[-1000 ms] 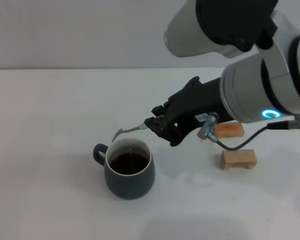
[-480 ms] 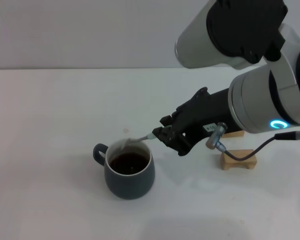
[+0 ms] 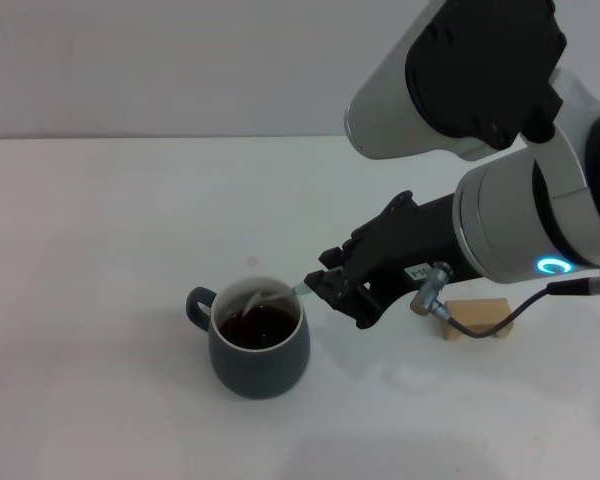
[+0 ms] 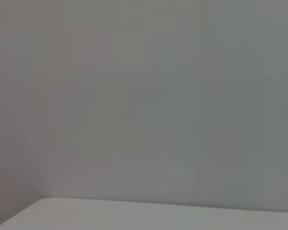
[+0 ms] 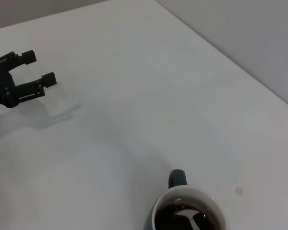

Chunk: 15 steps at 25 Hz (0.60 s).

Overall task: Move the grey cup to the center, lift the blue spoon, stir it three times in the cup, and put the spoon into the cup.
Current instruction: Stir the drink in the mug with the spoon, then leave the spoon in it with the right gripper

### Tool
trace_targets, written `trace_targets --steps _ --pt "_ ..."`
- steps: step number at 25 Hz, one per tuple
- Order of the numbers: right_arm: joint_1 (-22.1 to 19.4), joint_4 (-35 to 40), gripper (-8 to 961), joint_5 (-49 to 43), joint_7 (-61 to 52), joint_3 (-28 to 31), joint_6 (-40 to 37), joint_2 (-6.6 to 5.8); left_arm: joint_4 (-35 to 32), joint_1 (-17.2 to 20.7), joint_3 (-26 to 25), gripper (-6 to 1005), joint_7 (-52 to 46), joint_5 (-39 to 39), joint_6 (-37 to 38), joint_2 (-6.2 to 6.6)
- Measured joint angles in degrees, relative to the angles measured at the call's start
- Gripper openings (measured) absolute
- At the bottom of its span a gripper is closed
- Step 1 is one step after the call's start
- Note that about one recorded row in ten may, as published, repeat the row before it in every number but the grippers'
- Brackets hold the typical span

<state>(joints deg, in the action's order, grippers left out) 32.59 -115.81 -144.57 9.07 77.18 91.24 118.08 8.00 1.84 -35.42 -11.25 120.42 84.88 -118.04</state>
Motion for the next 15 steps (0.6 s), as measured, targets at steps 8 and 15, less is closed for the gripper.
trace_targets --steps 8,15 --pt "0.4 3.4 225 0.0 1.0 -0.4 -0.1 0.68 0.0 -0.2 0.0 859 0.0 0.0 0.0 0.0" --pt "2.1 7.4 227 0.0 1.6 -1.3 -2.0 0.82 0.0 -0.2 0.0 859 0.0 0.0 0.0 0.0"
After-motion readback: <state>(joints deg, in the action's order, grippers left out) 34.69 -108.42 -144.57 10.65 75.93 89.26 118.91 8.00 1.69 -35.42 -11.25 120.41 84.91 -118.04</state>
